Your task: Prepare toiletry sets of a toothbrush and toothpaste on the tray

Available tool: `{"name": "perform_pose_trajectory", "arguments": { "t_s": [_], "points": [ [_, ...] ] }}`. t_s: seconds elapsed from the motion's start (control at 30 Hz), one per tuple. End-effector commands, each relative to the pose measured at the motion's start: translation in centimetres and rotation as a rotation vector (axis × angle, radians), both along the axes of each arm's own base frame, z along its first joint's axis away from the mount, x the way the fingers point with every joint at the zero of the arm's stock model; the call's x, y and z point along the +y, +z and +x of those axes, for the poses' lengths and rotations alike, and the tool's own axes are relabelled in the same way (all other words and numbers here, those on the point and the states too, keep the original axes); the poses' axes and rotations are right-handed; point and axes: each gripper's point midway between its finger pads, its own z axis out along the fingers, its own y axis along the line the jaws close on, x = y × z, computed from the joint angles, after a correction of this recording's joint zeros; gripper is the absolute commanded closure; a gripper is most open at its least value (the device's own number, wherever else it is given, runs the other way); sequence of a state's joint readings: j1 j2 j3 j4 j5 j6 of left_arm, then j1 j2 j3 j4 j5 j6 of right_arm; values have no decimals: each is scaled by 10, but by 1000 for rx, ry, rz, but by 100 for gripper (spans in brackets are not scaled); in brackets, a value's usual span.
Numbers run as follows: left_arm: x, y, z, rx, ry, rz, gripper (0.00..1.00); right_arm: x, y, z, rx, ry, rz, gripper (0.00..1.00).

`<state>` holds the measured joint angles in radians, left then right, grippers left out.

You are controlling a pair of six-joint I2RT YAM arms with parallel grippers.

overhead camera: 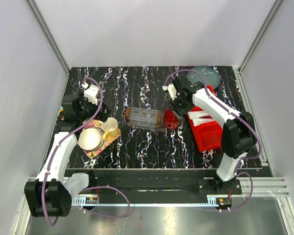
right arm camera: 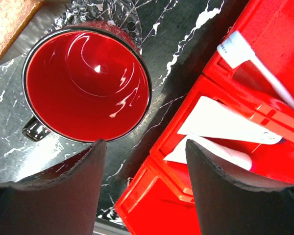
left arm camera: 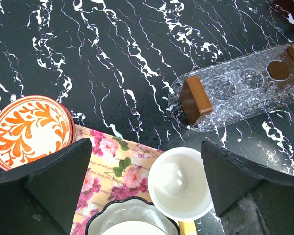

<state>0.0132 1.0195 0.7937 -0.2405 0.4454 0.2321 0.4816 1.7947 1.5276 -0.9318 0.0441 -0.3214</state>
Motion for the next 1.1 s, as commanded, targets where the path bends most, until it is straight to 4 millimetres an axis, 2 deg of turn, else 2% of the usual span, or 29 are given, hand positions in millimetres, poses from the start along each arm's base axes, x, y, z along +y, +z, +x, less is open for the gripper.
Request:
{"name": "perform_pose_trajectory", "arguments": {
  "t_s": [0.0,0.3,0.6,1.07],
  "points": [
    [-3,15,3,-61,-11,-11,1,10,24,9,-102,-133,118,29],
    [-2,16,1,-67,-2,-11,1,18,11,13,-66,-163,158,34],
    [-1,15,2,-63,-2,-7,1,26,-5,13,-16,-170,178,46],
    [0,11,1,-58,0,1,1,24,-31,15,18,-167,139,55]
  ]
}}
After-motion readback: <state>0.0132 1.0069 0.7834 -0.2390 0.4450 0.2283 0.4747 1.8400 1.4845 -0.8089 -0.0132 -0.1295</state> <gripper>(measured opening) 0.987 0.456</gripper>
